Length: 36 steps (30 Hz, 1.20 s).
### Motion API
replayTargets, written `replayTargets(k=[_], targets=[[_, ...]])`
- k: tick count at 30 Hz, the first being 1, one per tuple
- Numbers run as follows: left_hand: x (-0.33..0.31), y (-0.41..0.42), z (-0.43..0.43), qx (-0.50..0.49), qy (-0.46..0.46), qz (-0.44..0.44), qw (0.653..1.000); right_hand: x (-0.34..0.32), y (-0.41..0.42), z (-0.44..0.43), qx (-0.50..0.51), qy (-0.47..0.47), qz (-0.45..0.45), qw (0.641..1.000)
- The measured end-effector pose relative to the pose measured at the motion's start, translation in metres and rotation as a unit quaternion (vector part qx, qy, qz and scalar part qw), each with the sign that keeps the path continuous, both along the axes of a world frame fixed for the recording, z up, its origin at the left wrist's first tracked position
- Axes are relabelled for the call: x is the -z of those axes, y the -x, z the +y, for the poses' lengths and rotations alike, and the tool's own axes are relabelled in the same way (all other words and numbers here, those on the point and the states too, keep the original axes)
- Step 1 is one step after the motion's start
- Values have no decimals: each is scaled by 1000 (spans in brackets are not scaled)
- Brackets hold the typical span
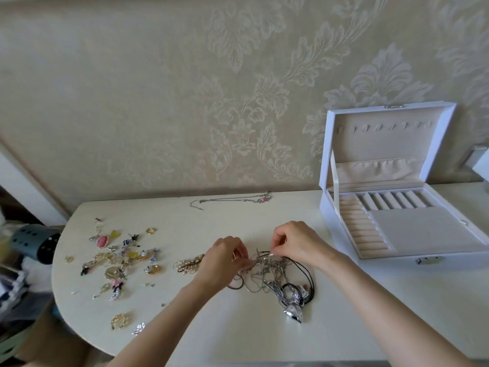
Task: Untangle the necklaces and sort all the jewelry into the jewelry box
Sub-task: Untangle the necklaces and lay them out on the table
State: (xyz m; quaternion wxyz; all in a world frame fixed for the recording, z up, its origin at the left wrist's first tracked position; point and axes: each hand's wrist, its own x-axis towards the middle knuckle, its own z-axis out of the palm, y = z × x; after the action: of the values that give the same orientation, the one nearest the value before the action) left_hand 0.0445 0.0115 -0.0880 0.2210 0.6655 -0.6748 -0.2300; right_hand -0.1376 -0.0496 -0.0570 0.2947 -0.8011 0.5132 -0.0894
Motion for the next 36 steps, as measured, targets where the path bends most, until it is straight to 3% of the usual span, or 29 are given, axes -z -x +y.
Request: replayTargets(k=[3, 7, 9, 12, 17, 24, 36], targets=[[-5, -3, 4, 18, 25, 16, 999, -5, 6, -1, -21, -31, -39, 999], [-10, -7, 12, 8, -2, 63, 998, -1, 9, -1, -78, -70, -2, 994], [-12, -10, 16, 34, -22, 44, 998, 2, 5, 1, -72, -64, -4, 995], [-11, -12, 21, 58, -49, 14, 997, 5, -1, 4, -58, -44, -21, 997], [-8, -12, 22, 40, -46, 26, 998, 7, -11, 8, -91, 3, 33, 995], [-10, 0, 20, 16, -61, -80, 995, 11, -18, 11, -59, 66, 45, 995], [-12, 1, 18, 14, -95, -56, 994, 11, -26, 14, -141, 153, 83, 975]])
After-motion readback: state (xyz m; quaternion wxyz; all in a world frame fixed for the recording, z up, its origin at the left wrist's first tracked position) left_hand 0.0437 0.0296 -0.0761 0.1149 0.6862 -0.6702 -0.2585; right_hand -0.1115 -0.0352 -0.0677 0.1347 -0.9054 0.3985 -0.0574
